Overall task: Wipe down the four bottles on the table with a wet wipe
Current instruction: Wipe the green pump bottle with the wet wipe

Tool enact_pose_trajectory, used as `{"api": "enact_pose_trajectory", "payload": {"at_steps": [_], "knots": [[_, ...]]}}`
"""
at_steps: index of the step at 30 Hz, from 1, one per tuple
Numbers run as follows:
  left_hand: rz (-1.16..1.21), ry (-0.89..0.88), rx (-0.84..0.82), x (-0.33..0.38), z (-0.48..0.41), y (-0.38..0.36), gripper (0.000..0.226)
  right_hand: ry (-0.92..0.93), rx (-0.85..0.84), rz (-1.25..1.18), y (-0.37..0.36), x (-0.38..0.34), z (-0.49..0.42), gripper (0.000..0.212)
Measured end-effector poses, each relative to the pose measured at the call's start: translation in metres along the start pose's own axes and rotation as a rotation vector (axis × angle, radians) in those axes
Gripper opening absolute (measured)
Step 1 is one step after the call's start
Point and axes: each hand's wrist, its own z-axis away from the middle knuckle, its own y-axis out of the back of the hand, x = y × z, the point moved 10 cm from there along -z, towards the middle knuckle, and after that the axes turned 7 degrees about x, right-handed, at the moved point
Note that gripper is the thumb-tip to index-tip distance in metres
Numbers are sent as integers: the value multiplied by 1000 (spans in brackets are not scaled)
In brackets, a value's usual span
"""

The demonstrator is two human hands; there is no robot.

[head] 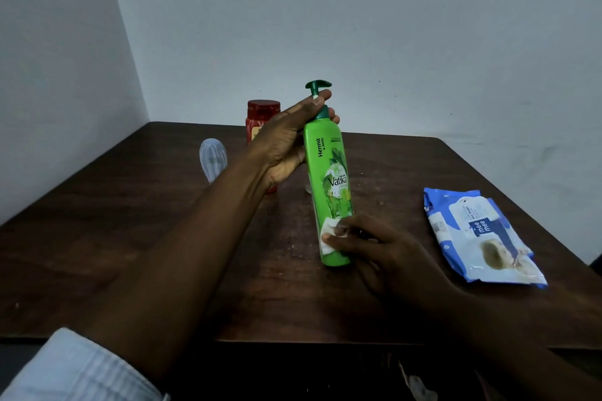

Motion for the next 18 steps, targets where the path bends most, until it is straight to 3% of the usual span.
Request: {"api": "enact_pose_trajectory", "payload": {"at_steps": [7,13,18], "knots": [[-27,6,-9,1,0,-4,26,-123,-200,-87,-17,9,19,41],[-33,-6,-6,2,2,-8,23,-33,-194,14,-7,-9,12,46],[-35,-7,2,3,4,-7,21,-16,-165,38,-4,-13,10,38]]}}
